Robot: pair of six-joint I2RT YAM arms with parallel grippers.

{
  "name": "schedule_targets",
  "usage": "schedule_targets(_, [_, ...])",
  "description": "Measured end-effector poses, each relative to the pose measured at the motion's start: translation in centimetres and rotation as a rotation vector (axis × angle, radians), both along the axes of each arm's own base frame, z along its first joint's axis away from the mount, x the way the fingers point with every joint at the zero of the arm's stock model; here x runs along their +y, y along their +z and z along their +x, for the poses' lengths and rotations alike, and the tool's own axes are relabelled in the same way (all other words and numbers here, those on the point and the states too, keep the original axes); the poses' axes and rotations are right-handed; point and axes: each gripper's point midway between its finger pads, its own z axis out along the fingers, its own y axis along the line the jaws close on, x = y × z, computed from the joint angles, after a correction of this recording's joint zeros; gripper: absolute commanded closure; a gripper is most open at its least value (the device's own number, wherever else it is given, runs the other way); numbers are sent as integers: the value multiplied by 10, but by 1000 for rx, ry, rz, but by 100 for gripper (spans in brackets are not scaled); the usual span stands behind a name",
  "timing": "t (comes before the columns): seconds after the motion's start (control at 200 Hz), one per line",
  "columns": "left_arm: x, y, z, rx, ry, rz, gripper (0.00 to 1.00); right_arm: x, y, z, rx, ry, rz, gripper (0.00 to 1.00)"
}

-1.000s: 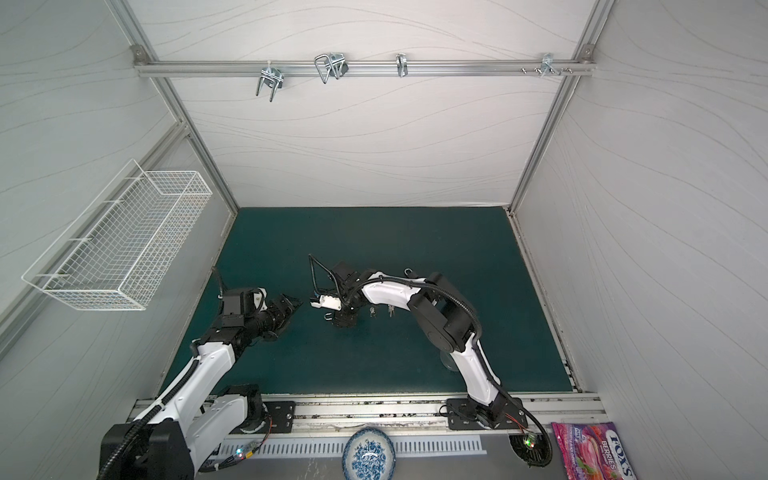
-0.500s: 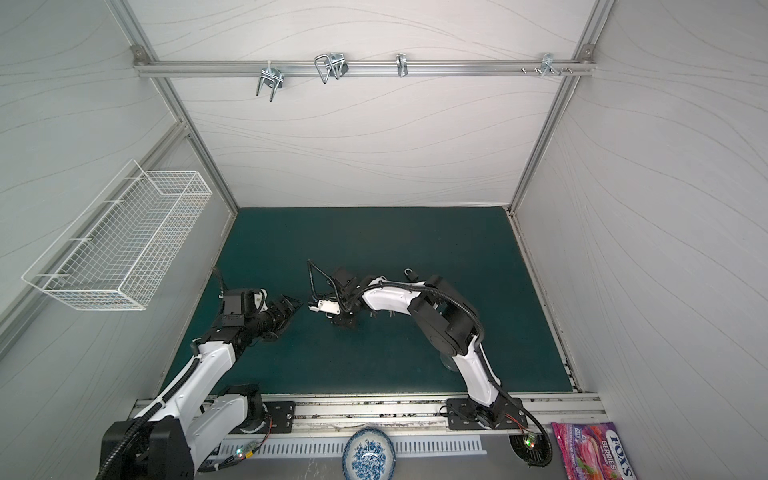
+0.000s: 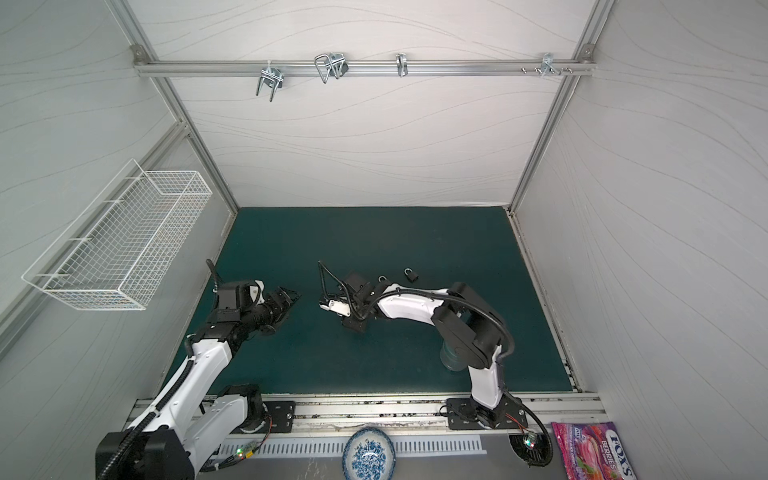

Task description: Lock with the key

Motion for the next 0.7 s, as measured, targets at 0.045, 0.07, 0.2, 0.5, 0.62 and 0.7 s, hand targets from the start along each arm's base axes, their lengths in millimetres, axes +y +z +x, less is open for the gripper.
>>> schedule_targets(0.045, [-1,7,3,-18,-7,-7,16,-2,16,1,-21,-21,36,100])
schedule_targets(0.07, [-3,12,4,-30,-14,-12,16,-4,26,2,-36,-37,60,100])
schedule_targets(0.2, [-11,37,10,-85,-59,-49,16,-17,69,4,-73,-104,180,100])
schedule_targets(0.5, [-55,136,22,-358,-279,-118,17,-63,151,21,-11,-294,454,100])
schedule_targets(0.62, [-89,176,13,-483,-418,-148,18,-58,183,9,42,-253,532,100])
schedule_targets(0.7, [-108,193,7,-539,-492,-177,18,-54,199,-7,94,-186,578,100])
